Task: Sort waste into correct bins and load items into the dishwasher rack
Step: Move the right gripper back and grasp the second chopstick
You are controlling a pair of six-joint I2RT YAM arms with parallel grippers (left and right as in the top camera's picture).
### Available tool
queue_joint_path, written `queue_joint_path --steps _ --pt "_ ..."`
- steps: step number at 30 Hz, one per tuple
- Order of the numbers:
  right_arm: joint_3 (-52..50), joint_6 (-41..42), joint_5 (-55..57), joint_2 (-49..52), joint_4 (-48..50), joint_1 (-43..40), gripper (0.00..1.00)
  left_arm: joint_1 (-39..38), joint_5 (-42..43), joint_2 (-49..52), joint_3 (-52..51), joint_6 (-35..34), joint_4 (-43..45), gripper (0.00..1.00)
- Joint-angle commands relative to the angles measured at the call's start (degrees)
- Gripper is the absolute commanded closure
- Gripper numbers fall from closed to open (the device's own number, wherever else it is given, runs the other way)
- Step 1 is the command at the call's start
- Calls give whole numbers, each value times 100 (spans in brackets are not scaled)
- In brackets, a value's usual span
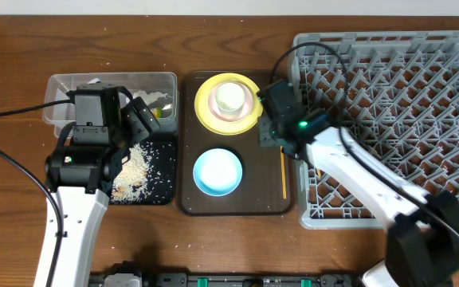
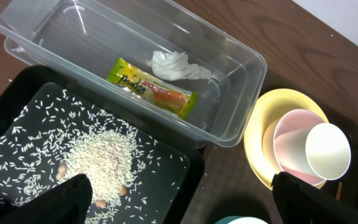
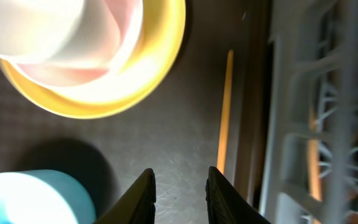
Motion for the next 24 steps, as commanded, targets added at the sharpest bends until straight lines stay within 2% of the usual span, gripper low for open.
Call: queue_joint_path --steps 1,9,17,24 --pt "-50 168 402 382 0 133 75 24 -31 -24 72 35 0 5" --pt "-50 492 750 1075 11 149 75 24 -28 -24 72 35 0 5" --pt "-50 776 846 1209 -42 146 75 24 -31 -24 72 35 0 5" --pt "-85 1147 831 1213 -223 149 66 24 -28 -24 72 35 0 5"
